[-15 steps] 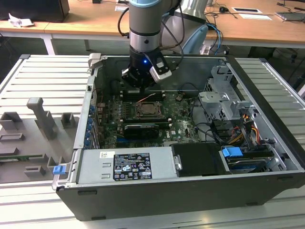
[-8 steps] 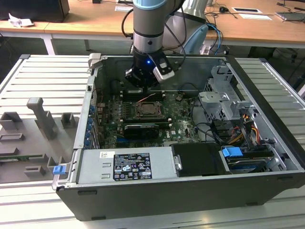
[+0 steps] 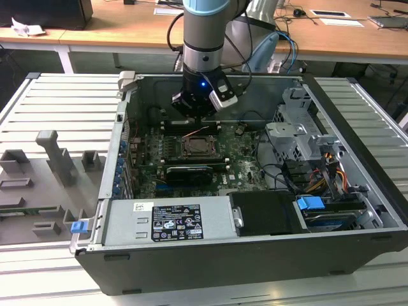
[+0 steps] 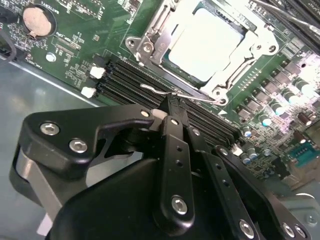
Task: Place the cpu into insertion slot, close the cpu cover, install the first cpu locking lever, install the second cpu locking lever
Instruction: 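Install the first cpu locking lever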
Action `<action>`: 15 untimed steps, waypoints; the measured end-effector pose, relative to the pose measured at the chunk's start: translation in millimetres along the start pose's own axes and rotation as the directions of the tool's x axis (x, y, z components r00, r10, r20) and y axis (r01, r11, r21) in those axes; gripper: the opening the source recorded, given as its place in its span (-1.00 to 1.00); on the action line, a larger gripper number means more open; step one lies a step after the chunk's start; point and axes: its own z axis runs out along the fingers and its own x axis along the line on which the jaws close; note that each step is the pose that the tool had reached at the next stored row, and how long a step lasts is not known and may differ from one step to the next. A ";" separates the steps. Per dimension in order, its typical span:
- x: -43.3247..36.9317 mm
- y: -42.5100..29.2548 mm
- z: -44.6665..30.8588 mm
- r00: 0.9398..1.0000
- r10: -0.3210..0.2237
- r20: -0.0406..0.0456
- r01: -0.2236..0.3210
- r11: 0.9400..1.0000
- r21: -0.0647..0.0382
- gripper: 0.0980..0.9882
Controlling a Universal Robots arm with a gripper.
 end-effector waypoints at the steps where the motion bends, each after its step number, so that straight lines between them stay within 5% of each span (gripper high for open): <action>1: -0.2 -0.1 0.2 1.000 0.000 0.000 0.000 1.000 0.000 -0.98; 8: -2.4 -1.1 2.3 1.000 -0.001 0.000 0.001 1.000 0.000 -0.98; 15: -14.0 -2.2 9.2 1.000 -0.001 0.000 0.001 1.000 0.000 -0.98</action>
